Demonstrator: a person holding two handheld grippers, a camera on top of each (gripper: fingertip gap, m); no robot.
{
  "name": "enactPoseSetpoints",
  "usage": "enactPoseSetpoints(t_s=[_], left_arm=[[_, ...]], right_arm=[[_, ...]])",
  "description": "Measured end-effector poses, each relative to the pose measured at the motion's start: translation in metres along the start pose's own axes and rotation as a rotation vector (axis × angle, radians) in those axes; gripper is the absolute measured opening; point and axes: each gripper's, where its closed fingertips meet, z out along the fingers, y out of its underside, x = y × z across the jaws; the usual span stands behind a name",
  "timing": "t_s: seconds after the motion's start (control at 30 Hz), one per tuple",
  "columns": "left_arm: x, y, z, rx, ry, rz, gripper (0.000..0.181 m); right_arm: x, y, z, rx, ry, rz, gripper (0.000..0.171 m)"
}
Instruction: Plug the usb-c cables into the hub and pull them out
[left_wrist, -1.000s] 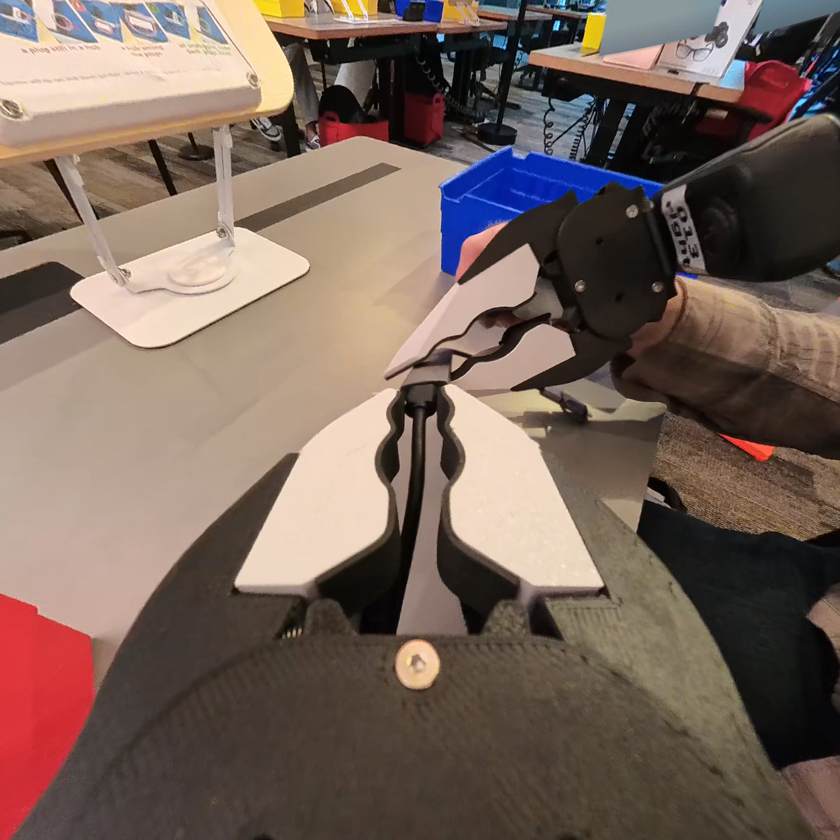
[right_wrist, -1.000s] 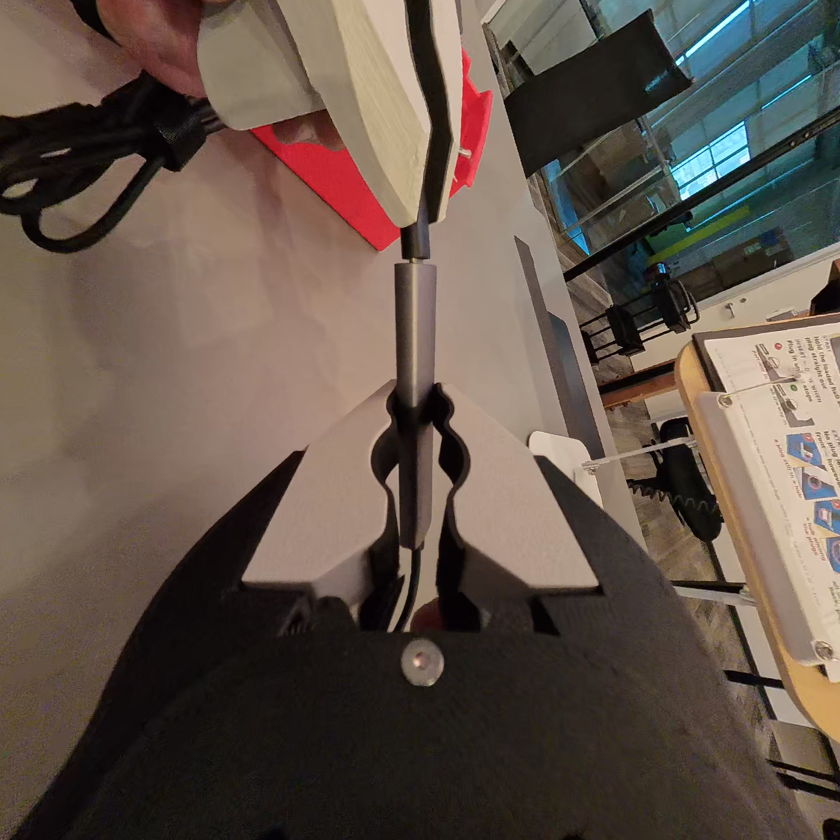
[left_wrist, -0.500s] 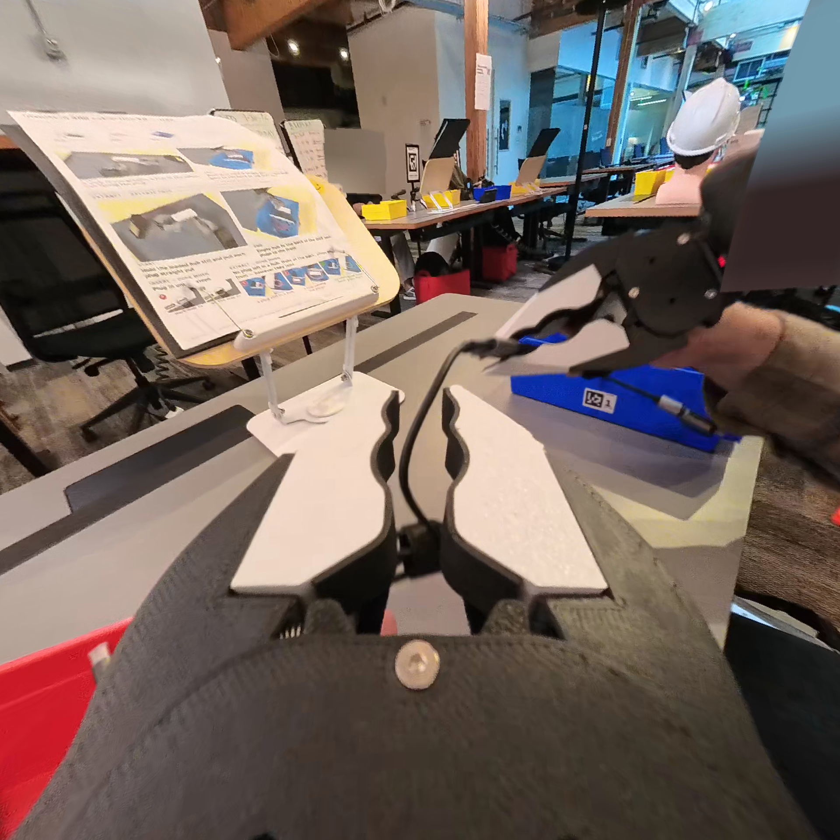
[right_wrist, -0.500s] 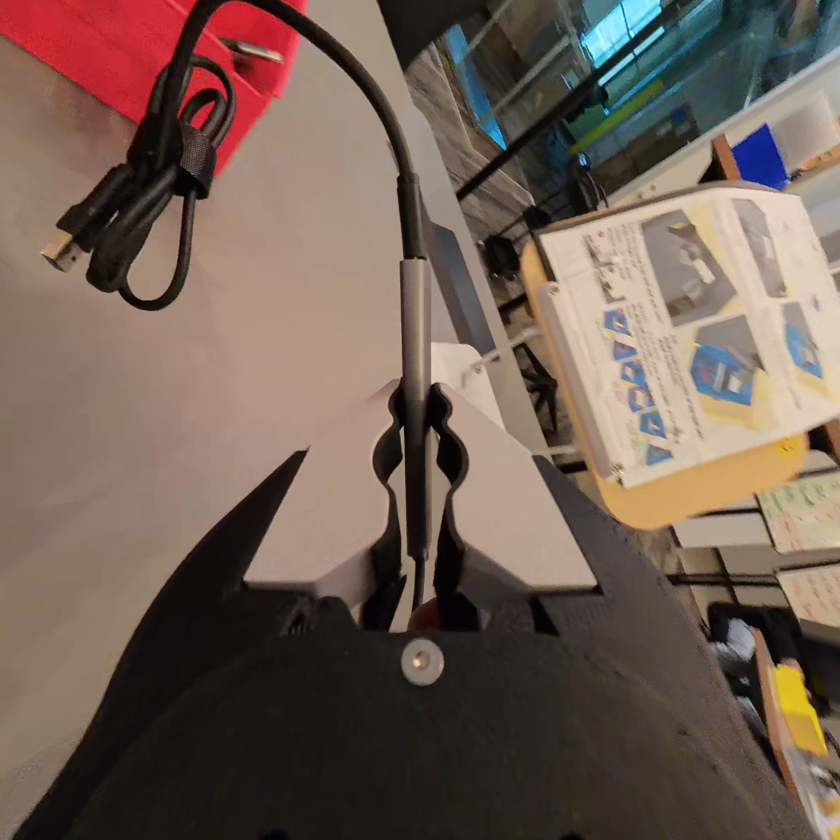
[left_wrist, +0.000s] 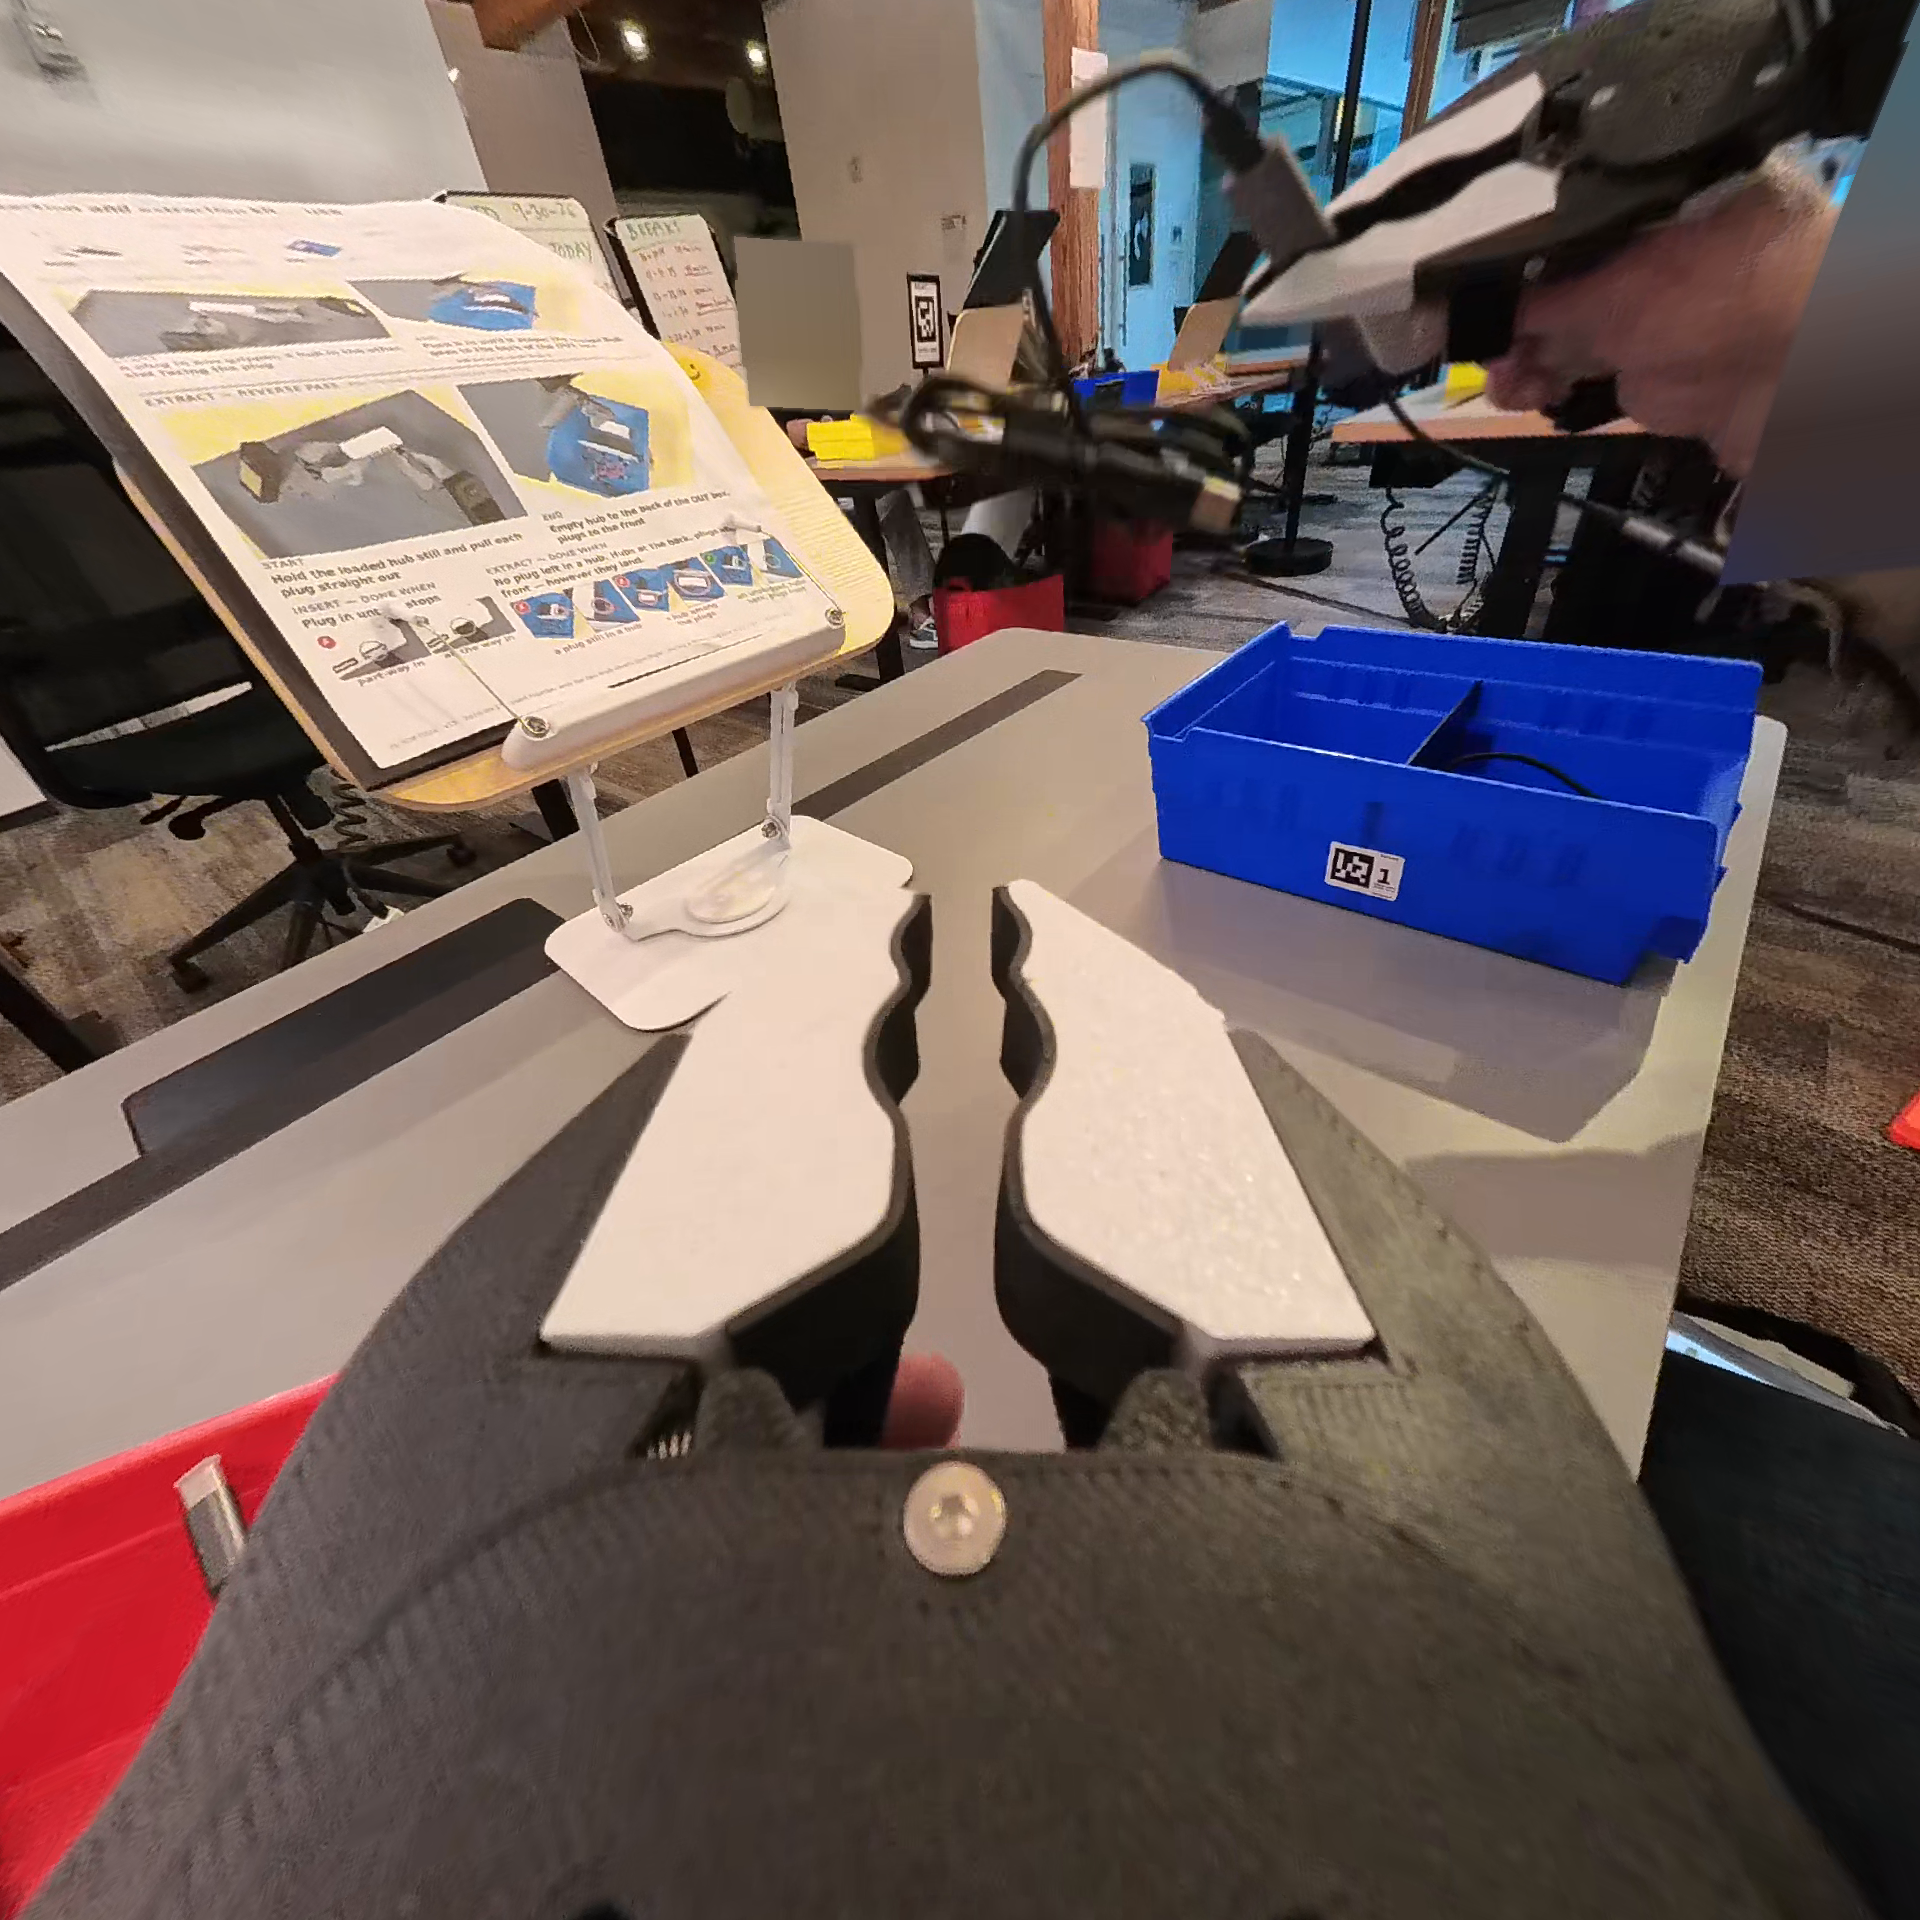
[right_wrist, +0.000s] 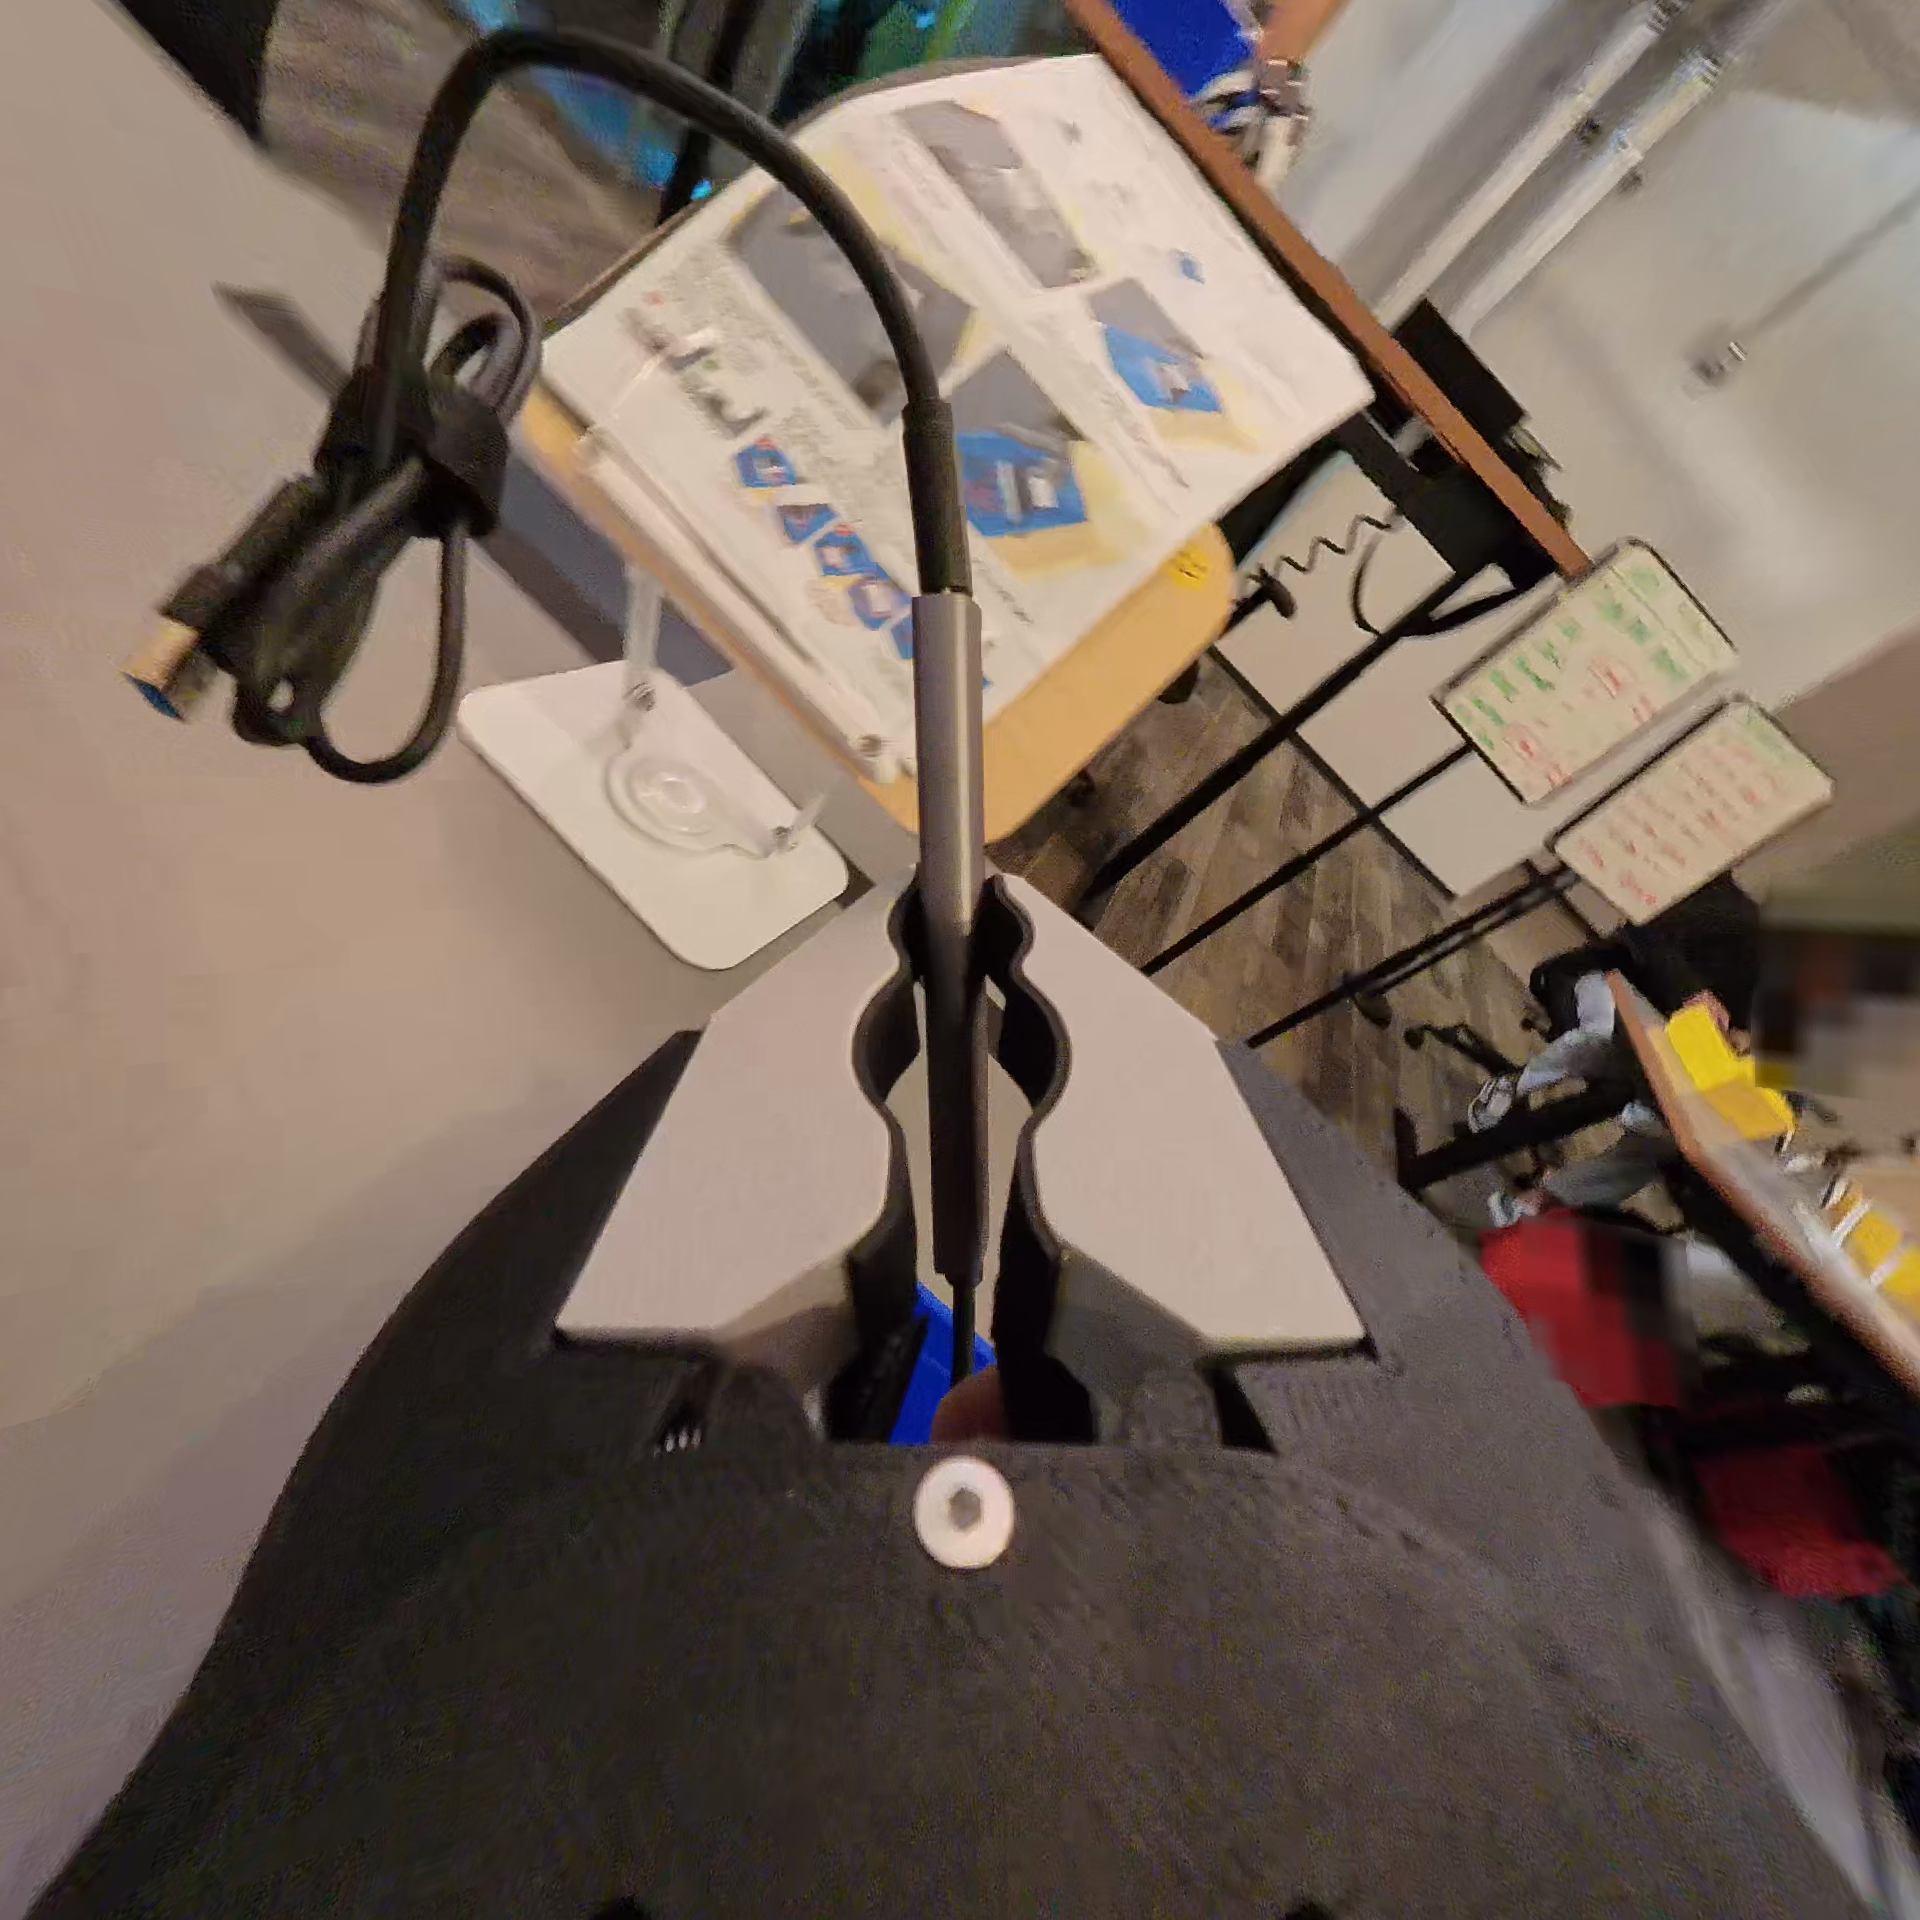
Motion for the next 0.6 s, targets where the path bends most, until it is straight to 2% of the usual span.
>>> enactPoseSetpoints(t_s=[0.13,0.27,0.43,0.6], left_arm=[[0.002,0.004,0.003,-0.013,0.005,-0.002,0.01],[0.004,0.006,0.004,-0.028,0.005,0.015,0.01],[0.004,0.011,0.006,-0.041,0.007,0.01,0.009],[0.005,0.018,0.007,-0.059,0.012,0.016,0.009]], right_arm=[[0.049,0.033,-0.006,0.004,0.12,0.177,0.007],[0.06,0.067,-0.006,-0.03,0.126,0.215,0.007],[0.071,0.086,-0.015,-0.119,0.105,0.072,0.007],[0.099,0.098,-0.036,-0.277,0.102,-0.288,0.007]])
